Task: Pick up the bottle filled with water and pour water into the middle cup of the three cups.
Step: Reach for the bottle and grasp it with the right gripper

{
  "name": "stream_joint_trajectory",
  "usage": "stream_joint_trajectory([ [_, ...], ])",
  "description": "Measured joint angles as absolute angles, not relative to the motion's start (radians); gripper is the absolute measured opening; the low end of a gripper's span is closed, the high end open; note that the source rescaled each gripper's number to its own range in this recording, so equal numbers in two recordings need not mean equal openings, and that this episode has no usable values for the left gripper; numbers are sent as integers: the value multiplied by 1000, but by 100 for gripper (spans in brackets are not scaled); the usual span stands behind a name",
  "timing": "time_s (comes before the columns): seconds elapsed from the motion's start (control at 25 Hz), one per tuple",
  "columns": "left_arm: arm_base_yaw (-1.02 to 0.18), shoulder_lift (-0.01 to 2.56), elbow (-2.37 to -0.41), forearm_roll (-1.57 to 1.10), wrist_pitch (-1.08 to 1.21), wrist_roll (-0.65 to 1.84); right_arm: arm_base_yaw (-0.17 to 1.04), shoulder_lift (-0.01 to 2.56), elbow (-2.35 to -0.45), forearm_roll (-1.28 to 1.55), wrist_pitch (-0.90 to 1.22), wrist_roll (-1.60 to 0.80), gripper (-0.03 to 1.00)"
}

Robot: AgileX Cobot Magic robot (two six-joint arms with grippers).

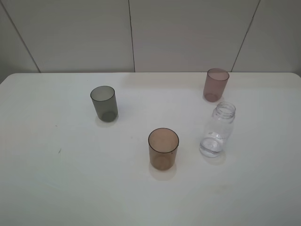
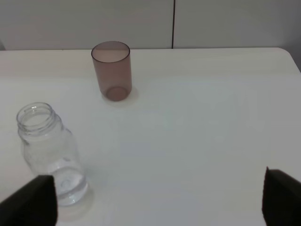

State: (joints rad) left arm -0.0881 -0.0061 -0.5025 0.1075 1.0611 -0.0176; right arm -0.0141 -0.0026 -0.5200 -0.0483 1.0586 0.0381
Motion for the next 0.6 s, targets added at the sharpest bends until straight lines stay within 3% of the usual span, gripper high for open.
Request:
stream_joint_trajectory([
  [0.6, -88, -6, -503, 107, 1061, -18, -14, -3, -520, -48, 1059, 38, 100],
])
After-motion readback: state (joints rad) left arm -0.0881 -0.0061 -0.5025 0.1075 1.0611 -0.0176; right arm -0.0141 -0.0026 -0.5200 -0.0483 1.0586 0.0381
